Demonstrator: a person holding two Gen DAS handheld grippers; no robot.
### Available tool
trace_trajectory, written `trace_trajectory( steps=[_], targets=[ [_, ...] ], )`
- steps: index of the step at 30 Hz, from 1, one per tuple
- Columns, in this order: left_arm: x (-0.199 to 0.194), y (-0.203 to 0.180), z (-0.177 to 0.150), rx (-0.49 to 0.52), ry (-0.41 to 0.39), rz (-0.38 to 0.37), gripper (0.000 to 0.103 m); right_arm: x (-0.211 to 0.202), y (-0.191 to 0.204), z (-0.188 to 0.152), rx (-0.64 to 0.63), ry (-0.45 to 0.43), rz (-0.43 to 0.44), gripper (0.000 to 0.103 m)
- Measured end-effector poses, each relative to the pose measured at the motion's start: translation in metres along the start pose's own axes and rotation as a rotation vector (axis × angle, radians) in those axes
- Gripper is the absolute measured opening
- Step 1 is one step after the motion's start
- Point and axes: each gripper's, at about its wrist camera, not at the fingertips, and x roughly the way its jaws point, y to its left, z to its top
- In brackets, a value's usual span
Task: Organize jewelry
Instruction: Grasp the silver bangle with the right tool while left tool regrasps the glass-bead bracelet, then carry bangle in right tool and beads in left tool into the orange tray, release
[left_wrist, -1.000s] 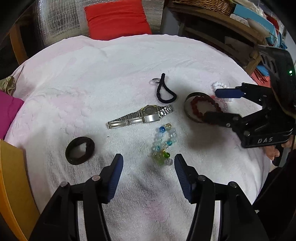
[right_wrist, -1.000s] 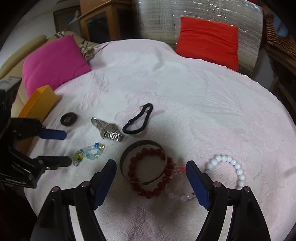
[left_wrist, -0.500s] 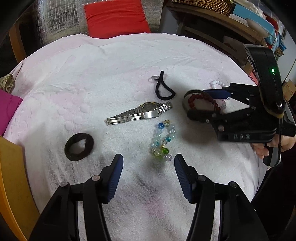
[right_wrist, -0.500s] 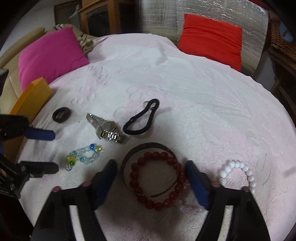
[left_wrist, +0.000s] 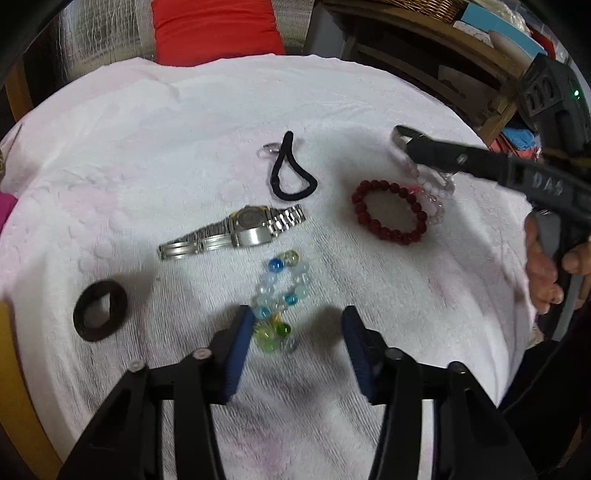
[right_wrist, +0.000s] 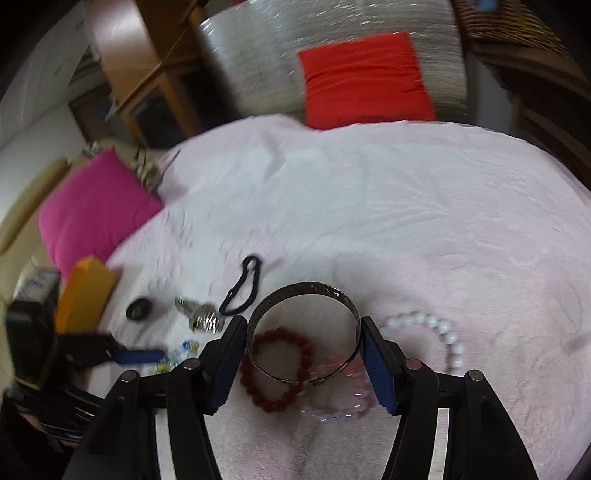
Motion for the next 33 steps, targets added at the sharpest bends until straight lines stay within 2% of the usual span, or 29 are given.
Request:
trace_trajectory(
  steps=[7,10,14,25,30,33],
  targets=[
    [0.004,-0.001,0.005,-0.026,-0.012,0.003,0.015,-0.015,-0.020,0.006,0.083,-0.042,0.009,0.064],
    [0.002,-0.004,0.005,-0.018,-0.016,-0.003,0.010,-0.026,-0.029,0.007,0.117,-0.075,0.010,0.064],
    [-0.006,-0.013,0.006,-0.033,-0.041,-0.050,0.010,-0.039,-0.038,0.007,0.164,-0.109,0.021,0.064],
    [-0.060,-0.018,0.000,-0.111,-0.201,-0.133,0.010,-0.071,-0.052,0.009,0.242,-0.172,0.049,0.064],
    [-0.103,-0.016,-0.013,-0.157,-0.301,-0.123,0.010,-0.082,-0.033,0.012,0.225,-0.190,0.084,0.064],
    [-0.135,-0.007,-0.031,-0.223,-0.367,-0.117,0.010,-0.084,-0.011,0.012,0.196,-0.187,0.118,0.064]
  ],
)
